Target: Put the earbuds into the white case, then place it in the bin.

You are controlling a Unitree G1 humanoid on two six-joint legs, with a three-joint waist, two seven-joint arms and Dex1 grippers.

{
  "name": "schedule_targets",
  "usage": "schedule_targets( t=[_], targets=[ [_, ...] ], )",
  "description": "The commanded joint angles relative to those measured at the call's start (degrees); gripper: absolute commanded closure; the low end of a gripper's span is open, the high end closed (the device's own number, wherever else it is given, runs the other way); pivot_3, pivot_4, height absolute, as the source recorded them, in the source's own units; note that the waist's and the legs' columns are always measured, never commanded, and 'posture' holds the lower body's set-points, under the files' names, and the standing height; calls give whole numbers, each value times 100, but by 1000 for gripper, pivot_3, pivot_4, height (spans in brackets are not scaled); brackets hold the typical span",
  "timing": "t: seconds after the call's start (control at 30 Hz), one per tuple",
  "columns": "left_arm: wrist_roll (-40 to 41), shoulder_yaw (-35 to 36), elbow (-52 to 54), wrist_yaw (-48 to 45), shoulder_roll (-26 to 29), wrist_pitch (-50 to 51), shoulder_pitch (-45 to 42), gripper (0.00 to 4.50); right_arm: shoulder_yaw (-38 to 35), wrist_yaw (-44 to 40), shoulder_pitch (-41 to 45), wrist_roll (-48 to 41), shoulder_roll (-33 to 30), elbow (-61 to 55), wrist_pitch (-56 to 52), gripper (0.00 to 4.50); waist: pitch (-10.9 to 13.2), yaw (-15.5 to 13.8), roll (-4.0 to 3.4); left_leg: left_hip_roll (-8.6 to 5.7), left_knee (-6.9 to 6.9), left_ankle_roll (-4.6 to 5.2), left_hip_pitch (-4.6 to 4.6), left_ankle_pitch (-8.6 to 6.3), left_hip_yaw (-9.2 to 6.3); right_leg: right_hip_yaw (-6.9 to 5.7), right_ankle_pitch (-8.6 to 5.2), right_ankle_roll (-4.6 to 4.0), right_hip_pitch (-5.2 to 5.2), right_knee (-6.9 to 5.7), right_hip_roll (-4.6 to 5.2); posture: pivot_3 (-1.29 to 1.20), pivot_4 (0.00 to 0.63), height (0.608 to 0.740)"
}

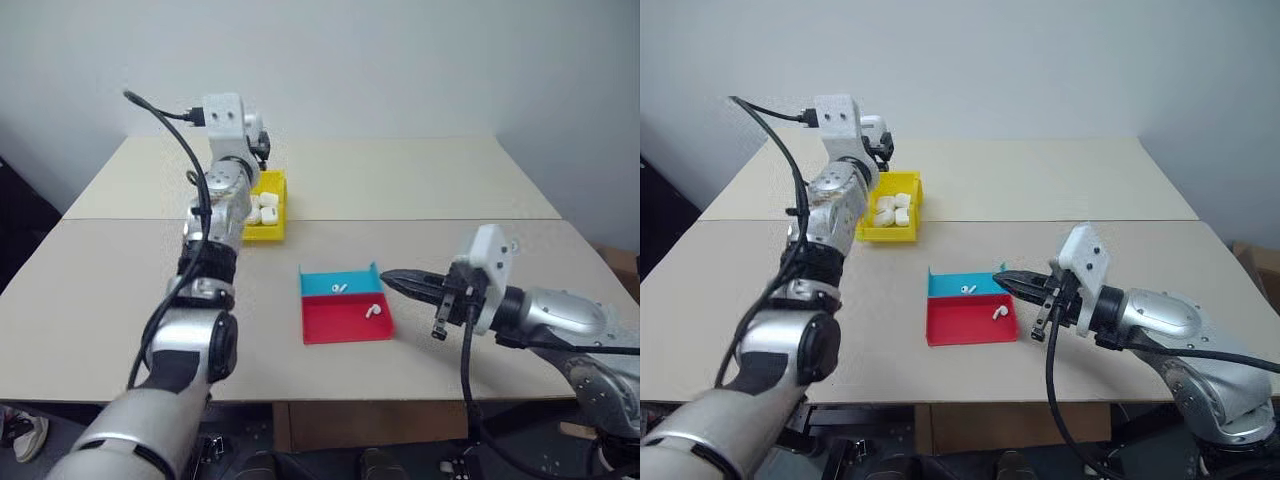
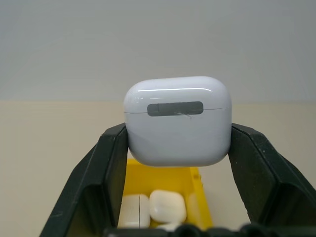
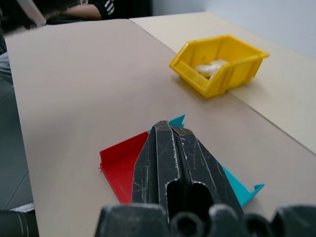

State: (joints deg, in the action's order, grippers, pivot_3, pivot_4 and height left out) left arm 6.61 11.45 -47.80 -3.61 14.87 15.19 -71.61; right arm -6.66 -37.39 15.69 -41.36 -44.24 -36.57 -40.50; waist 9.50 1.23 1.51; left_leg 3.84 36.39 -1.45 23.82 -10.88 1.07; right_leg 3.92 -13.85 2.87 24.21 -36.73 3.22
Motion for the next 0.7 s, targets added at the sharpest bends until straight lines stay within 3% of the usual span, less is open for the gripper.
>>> schedule_targets(
  t=[0.03,0.2,0.37,0.53,0.7],
  targets=[
    [269,185,-513,-778,55,-952,157,1728,-10,-17,-144,218,-91,-250,162,4467,0,-9,0,0,-3,-1,0,1,0,0,8,-14,0,1,1,0,150,740],
    [-539,-441,-1275,-149,153,-661,63,1728,23,27,-333,453,-142,-357,119,4467,10,-58,17,-3,5,-9,4,5,1,-2,14,-20,-2,0,4,0,150,740],
    [-641,-536,-1607,-297,167,-966,22,1728,105,42,-368,600,-98,-377,118,4467,10,-54,18,-6,3,-10,5,6,1,-2,9,-11,0,-1,7,0,150,740],
    [-837,-657,-1913,-216,179,-1212,-41,28,186,10,-272,686,-49,-321,115,4500,10,-39,18,-5,2,-10,3,6,1,-2,10,-13,-1,-3,7,0,150,740],
    [-814,-593,-1972,-172,124,-1553,-70,28,198,25,-253,742,-21,-300,118,4500,10,-44,18,-6,4,-11,2,7,1,-2,10,-12,-4,-4,8,0,150,740]
  ],
)
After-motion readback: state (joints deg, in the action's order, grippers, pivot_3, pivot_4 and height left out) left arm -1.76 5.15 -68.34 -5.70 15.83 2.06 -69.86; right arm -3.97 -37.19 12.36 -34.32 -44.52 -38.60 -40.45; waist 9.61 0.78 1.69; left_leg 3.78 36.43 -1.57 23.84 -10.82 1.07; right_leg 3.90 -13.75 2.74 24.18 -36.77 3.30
